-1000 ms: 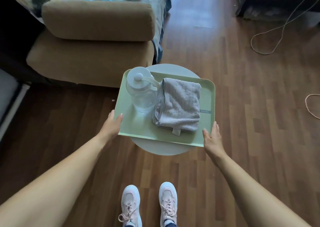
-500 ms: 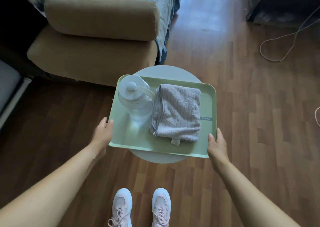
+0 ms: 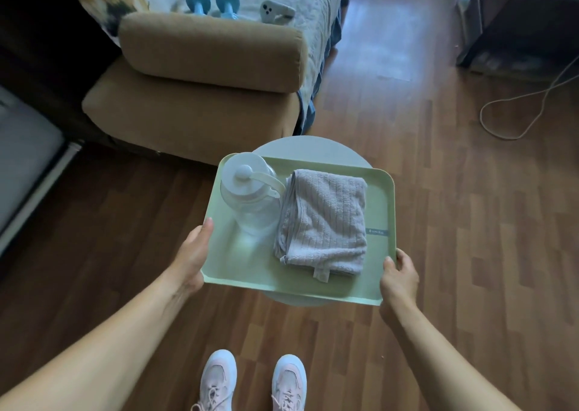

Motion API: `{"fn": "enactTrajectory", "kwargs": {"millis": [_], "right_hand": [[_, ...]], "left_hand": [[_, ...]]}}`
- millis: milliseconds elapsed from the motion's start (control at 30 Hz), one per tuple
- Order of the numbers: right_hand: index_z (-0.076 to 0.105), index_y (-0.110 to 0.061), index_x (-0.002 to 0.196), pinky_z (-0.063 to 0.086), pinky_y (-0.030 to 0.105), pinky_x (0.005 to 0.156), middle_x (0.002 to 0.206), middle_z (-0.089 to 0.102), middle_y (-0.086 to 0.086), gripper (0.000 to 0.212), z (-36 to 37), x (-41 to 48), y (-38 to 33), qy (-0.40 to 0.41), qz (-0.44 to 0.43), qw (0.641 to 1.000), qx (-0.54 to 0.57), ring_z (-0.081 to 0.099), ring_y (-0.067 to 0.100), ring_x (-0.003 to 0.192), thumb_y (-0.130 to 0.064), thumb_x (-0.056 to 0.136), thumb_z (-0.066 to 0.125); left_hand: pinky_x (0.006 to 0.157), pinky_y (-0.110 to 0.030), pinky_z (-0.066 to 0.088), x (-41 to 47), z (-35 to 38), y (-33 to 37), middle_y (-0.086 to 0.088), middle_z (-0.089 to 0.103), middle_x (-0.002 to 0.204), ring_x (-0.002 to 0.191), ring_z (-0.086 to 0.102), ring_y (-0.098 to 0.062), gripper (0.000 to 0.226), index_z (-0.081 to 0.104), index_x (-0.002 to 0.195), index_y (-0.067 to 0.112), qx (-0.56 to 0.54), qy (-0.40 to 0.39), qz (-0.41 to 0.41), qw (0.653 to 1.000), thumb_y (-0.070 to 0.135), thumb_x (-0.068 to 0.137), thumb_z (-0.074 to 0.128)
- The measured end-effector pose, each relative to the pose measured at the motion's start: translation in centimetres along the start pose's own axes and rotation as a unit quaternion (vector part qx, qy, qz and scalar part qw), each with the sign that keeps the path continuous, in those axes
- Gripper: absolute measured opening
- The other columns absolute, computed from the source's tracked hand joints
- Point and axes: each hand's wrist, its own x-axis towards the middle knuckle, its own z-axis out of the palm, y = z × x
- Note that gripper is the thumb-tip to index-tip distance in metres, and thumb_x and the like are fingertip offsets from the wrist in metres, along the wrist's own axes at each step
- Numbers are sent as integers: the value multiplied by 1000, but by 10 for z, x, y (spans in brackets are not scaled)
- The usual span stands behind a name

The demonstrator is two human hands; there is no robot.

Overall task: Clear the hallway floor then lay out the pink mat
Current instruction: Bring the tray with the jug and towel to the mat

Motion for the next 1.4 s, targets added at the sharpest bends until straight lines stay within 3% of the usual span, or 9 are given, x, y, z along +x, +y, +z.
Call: {"fn": "enactTrajectory", "kwargs": {"millis": [200, 500, 567, 633, 767, 933, 1167, 1267, 1400], "right_hand": [[54, -8, 126, 46, 45, 98, 122, 61, 9, 34, -4, -19, -41, -18, -18, 1000, -10, 58, 24, 108, -14, 93, 49], [57, -9, 123, 50, 36, 89, 117, 64, 9, 32, -12, -79, -130, -90, -35, 995, 35, 60, 22, 99, -16, 94, 45], [57, -9, 123, 49, 30, 79, 114, 64, 8, 32, -15, -97, -151, -108, -41, 993, 35, 61, 22, 96, -16, 95, 44], [59, -9, 121, 45, 23, 69, 109, 65, 7, 31, -16, -115, -171, -123, -53, 990, 41, 60, 20, 88, -16, 95, 43], [61, -10, 117, 43, 24, 66, 105, 67, 11, 30, -16, -151, -202, -160, -78, 984, 20, 59, 21, 80, -16, 94, 42], [63, -12, 109, 43, 20, 49, 90, 66, 6, 28, -6, -205, -233, -208, -97, 973, -8, 58, 15, 68, -17, 92, 42], [65, -13, 95, 46, 22, 57, 82, 66, 6, 20, 15, -285, -249, -281, -135, 950, -23, 58, 16, 65, -17, 91, 46], [64, -14, 88, 47, 25, 62, 77, 63, 4, 19, 20, -323, -243, -305, -158, 939, -31, 56, 14, 63, -16, 90, 45], [63, -14, 81, 43, 22, 50, 68, 59, 1, 20, 18, -375, -228, -334, -167, 927, -48, 53, 15, 58, -15, 88, 45]], "left_hand": [[105, -52, 39, -38, -16, 22, -12, 57, 131, 119, 55, -31, 49, 46, 134, 12, -32, 9, 9, 999, 44, 98, 36], [108, -53, 34, -133, -56, 71, -19, 53, 134, 123, 51, -36, 57, 47, 135, 7, -117, -35, 57, 991, 44, 100, 22], [109, -54, 32, -158, -68, 79, -20, 52, 135, 124, 49, -37, 59, 45, 136, 7, -146, -36, 54, 987, 46, 99, 20], [110, -53, 32, -179, -81, 87, -20, 51, 136, 125, 48, -37, 60, 44, 137, 7, -172, -25, 56, 983, 47, 99, 20], [108, -52, 34, -218, -107, 95, -19, 53, 134, 124, 50, -36, 60, 46, 136, 8, -211, 22, 50, 976, 49, 98, 24], [106, -53, 37, -270, -153, 92, -17, 56, 132, 120, 53, -35, 61, 49, 133, 13, -244, 83, 44, 965, 56, 95, 30], [95, -50, 45, -344, -215, 65, -17, 59, 127, 111, 58, -35, 64, 56, 128, 14, -310, 138, 46, 940, 61, 89, 38], [98, -52, 43, -379, -243, 43, -18, 58, 128, 113, 56, -35, 69, 55, 129, 12, -332, 140, 51, 931, 64, 87, 38], [87, -46, 47, -425, -276, 10, -17, 62, 118, 95, 61, -31, 69, 60, 119, 13, -354, 159, 34, 921, 69, 86, 34]]}}
